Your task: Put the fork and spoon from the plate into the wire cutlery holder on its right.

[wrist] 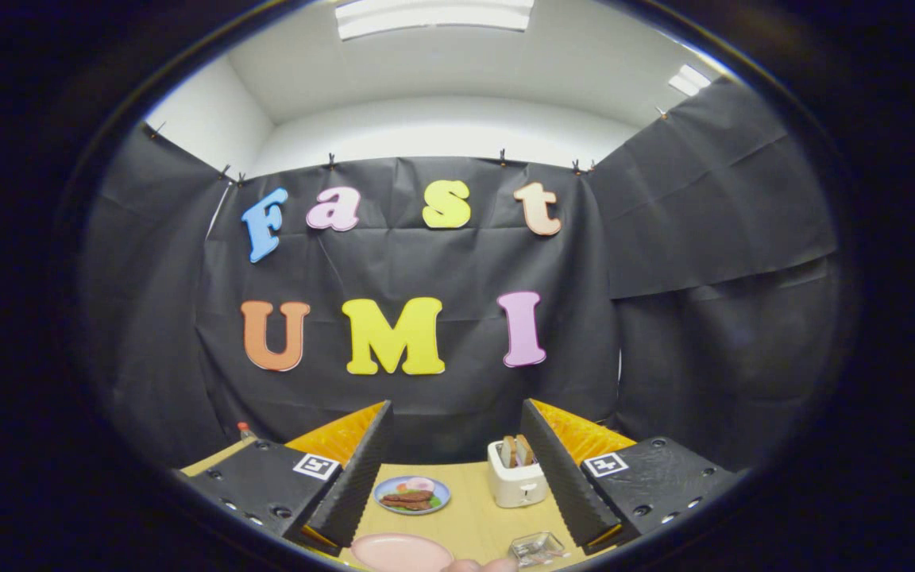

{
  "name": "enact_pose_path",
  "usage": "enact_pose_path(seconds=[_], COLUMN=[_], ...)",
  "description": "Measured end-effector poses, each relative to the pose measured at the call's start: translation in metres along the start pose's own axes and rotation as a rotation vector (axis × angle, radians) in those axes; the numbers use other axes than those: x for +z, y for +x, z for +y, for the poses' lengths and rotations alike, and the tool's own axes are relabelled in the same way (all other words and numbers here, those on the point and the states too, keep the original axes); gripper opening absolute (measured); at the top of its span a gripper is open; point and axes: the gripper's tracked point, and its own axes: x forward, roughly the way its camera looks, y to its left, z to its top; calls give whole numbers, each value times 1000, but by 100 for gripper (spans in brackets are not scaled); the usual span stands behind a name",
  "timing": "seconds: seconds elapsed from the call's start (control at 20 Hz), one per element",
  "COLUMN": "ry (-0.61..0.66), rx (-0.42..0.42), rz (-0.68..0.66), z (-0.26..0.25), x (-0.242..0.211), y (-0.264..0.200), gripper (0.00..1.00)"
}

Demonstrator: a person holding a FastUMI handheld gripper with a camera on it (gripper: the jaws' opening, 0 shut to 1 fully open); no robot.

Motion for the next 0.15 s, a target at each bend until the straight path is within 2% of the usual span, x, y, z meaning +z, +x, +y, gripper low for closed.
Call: enact_pose_path(seconds=[0.15], ry=[-2], rx=[-23], rz=[-5], z=[3], x=[1], y=[-7], gripper=[96])
